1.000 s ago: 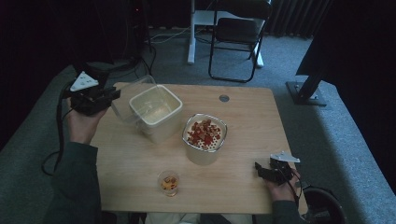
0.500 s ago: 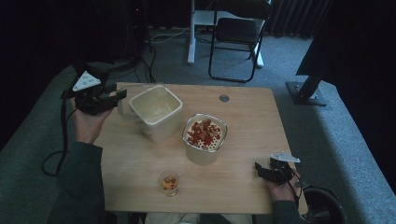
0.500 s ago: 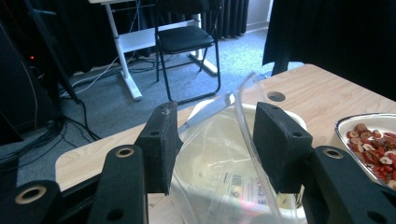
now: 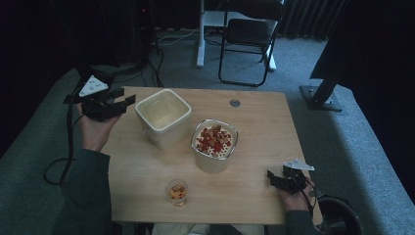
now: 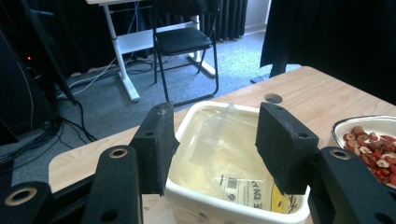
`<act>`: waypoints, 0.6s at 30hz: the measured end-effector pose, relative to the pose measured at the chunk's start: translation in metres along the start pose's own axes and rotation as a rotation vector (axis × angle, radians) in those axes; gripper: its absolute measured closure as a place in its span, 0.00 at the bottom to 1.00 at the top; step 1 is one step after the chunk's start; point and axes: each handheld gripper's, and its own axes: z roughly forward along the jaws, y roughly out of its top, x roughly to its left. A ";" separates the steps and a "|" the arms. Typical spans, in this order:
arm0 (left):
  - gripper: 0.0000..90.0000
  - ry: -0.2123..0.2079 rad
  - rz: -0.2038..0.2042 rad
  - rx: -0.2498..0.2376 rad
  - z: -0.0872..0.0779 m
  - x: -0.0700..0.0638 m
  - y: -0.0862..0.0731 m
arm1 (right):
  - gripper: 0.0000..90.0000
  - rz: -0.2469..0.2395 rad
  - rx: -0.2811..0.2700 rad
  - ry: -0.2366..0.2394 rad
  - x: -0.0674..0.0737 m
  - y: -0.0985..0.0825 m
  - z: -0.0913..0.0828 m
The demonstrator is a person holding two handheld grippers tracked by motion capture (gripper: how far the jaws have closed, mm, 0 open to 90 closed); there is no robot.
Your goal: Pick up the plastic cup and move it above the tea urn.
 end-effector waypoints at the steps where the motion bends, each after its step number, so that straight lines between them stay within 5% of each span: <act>1: 0.52 -0.001 0.003 0.002 0.001 0.000 0.000 | 0.31 0.001 0.001 0.000 0.000 0.000 0.000; 18: 0.49 -0.027 -0.007 0.024 0.005 -0.007 -0.021 | 0.31 -0.009 0.002 0.011 0.001 0.003 0.003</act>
